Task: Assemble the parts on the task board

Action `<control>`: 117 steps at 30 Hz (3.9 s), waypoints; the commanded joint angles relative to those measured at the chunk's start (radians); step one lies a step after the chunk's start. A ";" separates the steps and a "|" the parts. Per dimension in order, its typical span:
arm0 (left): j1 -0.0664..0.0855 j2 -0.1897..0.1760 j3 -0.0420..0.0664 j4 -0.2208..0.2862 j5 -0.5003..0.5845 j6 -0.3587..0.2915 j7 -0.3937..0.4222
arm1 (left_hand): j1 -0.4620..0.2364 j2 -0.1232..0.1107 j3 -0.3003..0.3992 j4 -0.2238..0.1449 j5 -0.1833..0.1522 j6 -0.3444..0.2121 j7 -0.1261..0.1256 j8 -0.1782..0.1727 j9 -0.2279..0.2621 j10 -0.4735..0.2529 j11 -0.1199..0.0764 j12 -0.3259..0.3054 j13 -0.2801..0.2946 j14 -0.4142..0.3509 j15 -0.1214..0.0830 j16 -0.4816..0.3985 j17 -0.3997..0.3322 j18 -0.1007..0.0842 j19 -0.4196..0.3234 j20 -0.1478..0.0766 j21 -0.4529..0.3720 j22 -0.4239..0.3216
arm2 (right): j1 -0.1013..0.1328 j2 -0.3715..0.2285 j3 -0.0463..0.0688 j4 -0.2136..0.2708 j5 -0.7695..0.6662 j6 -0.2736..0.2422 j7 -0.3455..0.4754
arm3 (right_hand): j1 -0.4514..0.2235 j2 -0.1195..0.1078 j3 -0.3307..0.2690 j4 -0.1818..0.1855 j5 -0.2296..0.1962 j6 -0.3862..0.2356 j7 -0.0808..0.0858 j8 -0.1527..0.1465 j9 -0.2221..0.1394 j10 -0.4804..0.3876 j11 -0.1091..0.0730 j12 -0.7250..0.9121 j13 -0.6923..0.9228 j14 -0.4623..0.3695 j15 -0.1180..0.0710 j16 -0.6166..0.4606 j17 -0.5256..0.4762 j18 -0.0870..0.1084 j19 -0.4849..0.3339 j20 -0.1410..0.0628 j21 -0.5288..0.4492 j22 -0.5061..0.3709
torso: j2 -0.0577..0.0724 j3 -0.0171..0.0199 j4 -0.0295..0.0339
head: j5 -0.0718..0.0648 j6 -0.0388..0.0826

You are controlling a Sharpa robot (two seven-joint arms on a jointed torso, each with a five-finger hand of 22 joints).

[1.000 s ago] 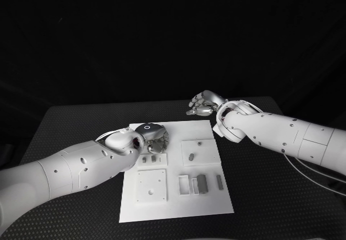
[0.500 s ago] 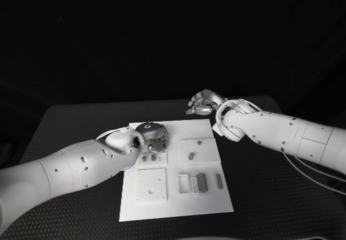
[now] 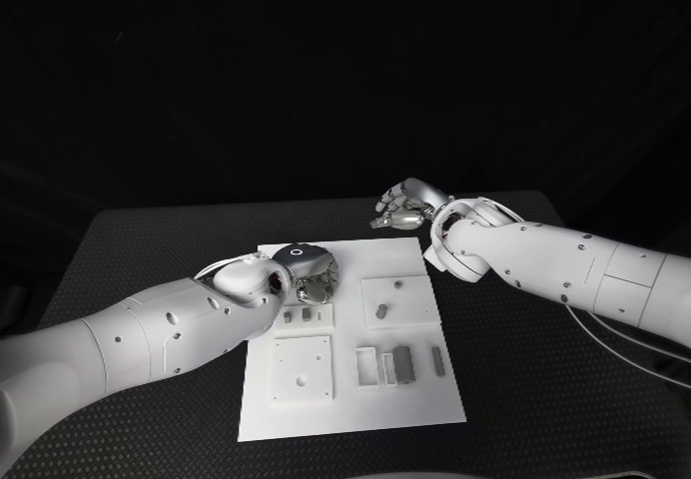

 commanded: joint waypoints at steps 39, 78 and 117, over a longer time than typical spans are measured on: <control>-0.025 -0.028 -0.007 0.029 -0.007 -0.065 0.037 | 0.051 0.003 0.045 -0.013 0.003 0.052 -0.016 0.026 -0.004 0.057 -0.021 -0.004 0.006 0.026 -0.020 0.015 0.001 0.050 0.016 -0.016 0.028 0.023 | 0.000 -0.003 0.000 0.001 0.000 0.010 0.012 | -0.011 -0.001 -0.010 0.007 0.002 -0.008 0.011 -0.002 -0.004 0.009 0.001 -0.007 -0.015 0.010 0.002 -0.010 -0.003 -0.009 -0.002 0.002 -0.013 0.004 | 0.002 -0.0003 0.0004 | -0.007 -0.004; -0.011 -0.190 0.084 0.144 0.089 0.034 0.014 | 0.032 0.005 0.044 -0.005 -0.001 0.056 -0.016 0.027 -0.007 0.063 -0.024 -0.009 0.007 0.029 -0.022 0.016 0.001 0.046 0.017 -0.021 0.032 0.023 | 0.000 -0.005 0.000 -0.010 0.005 0.013 0.013 | -0.013 -0.003 -0.012 0.010 0.002 -0.009 0.012 -0.003 -0.005 0.010 0.001 -0.008 -0.021 0.010 0.003 -0.013 -0.003 -0.009 -0.002 0.002 -0.016 0.006 | 0.000 -0.0019 0.0017 | 0.011 -0.002; -0.012 -0.194 0.073 0.142 0.033 0.070 -0.002 | 0.026 0.006 0.043 -0.004 -0.002 0.055 -0.016 0.026 -0.008 0.064 -0.024 -0.011 0.007 0.028 -0.023 0.017 0.002 0.044 0.013 -0.022 0.031 0.022 | 0.000 -0.007 0.000 -0.009 0.006 0.014 0.012 | -0.012 -0.004 -0.012 0.011 0.002 -0.009 0.012 -0.003 -0.006 0.011 0.001 -0.008 -0.026 0.011 0.003 -0.015 -0.003 -0.009 -0.003 0.002 -0.018 0.008 | 0.000 -0.0001 0.0000 | 0.012 -0.007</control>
